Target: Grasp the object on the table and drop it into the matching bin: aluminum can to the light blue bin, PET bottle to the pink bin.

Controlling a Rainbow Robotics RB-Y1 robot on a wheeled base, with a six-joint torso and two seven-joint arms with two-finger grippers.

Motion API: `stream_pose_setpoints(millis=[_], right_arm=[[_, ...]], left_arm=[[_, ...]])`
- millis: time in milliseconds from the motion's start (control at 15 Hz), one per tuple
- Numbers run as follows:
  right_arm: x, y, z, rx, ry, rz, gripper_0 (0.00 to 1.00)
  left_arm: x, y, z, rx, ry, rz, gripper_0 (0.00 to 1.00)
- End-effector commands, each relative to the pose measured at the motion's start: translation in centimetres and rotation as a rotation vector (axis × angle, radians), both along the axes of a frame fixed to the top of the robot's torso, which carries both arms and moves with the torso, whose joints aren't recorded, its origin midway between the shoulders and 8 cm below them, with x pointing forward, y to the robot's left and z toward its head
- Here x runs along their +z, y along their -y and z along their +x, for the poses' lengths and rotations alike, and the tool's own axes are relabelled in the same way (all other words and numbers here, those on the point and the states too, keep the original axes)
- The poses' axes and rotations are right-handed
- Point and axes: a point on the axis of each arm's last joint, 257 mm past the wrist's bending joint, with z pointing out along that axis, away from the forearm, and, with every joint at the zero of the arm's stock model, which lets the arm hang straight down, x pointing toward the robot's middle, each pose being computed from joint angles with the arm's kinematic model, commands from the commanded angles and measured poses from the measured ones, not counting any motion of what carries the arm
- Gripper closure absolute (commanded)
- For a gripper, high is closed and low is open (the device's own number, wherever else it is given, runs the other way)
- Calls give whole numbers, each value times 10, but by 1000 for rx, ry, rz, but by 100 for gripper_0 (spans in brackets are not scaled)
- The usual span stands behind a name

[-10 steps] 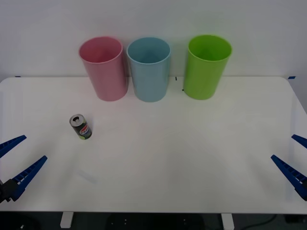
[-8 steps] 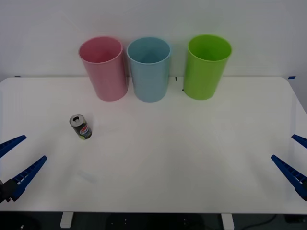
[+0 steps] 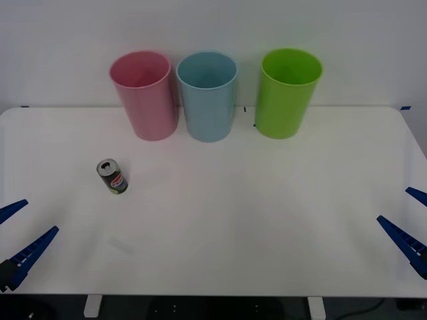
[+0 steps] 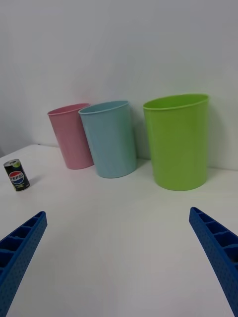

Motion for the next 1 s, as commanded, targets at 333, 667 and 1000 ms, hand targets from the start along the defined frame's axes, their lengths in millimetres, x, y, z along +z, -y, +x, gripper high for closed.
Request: stream_pose_setpoints(millis=[333, 667, 1000], right_arm=[[0, 0, 0, 0, 0, 0, 0], [0, 0, 0, 0, 0, 0, 0], [0, 0, 0, 0, 0, 0, 0]], left_arm=[[-24, -24, -12, 98, -67, 12, 0], [-40, -24, 1, 131, -83, 6, 0], [-63, -34, 27, 168, -50, 55, 0]])
